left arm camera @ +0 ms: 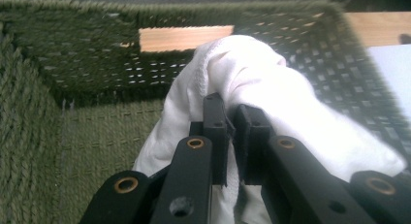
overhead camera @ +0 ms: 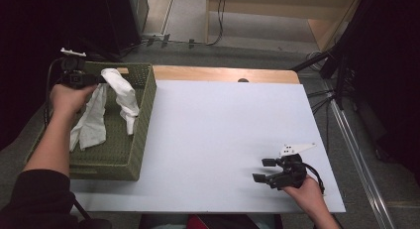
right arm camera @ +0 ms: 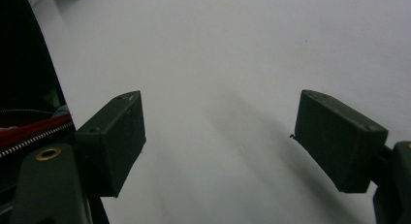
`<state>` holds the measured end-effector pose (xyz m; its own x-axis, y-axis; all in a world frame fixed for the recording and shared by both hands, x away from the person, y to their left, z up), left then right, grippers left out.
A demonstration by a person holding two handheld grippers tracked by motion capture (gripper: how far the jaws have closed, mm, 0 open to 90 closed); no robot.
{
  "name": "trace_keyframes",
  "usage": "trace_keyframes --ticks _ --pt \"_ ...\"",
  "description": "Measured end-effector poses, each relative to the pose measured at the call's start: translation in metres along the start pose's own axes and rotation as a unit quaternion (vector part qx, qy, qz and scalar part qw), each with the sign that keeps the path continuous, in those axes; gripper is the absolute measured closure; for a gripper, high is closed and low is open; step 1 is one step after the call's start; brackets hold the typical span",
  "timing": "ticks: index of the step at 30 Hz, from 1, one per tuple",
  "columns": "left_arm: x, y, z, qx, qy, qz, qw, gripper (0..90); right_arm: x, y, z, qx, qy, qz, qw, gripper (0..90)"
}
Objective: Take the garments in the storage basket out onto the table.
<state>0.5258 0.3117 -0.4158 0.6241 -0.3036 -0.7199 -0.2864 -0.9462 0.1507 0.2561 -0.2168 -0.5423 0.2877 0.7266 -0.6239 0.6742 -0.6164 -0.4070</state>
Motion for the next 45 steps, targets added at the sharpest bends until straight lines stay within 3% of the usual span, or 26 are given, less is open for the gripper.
trace_keyframes --ticks 7,10,17,24,30,39,45 --pt "-0.025 0.012 -0.008 0.017 0.015 0.013 0.9997 85.1 0.003 -0.001 -0.005 -0.012 -0.002 -0.004 0.9999 16.8" --pt "-0.033 0.015 -0.011 0.009 0.017 0.027 0.9994 85.1 0.005 -0.001 -0.007 -0.014 -0.003 -0.006 0.9999 16.8" --pt "-0.05 0.026 -0.02 0.016 0.021 0.04 0.9989 85.1 0.008 -0.002 -0.01 -0.017 -0.004 -0.012 0.9998 16.8" --pt "-0.069 0.042 -0.032 0.033 0.034 0.065 0.9967 85.1 0.009 -0.002 -0.012 -0.021 0.0 -0.011 0.9997 16.8" --pt "-0.082 0.053 -0.039 0.045 0.031 0.078 0.9955 85.1 0.009 -0.002 -0.014 -0.022 0.001 -0.012 0.9997 16.8" --pt "-0.106 0.075 -0.051 0.073 0.031 0.102 0.9916 85.2 0.009 -0.001 -0.016 -0.022 0.004 -0.012 0.9997 16.8" --pt "-0.121 0.091 -0.058 0.094 0.011 0.15 0.9842 85.1 0.009 -0.001 -0.016 -0.023 0.006 -0.011 0.9997 16.8"
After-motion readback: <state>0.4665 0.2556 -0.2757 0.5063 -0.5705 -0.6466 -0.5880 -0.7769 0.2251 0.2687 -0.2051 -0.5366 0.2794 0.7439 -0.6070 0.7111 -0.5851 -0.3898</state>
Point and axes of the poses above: each handheld gripper's, and its own axes: x roughly forward along the jaws, z roughly out of its underside, y roughly to its right, the point moved 7 cm from there along x, roughly forward along the jaws, and after that the axes turned 1 degree about -z, right-handed, at the moved point
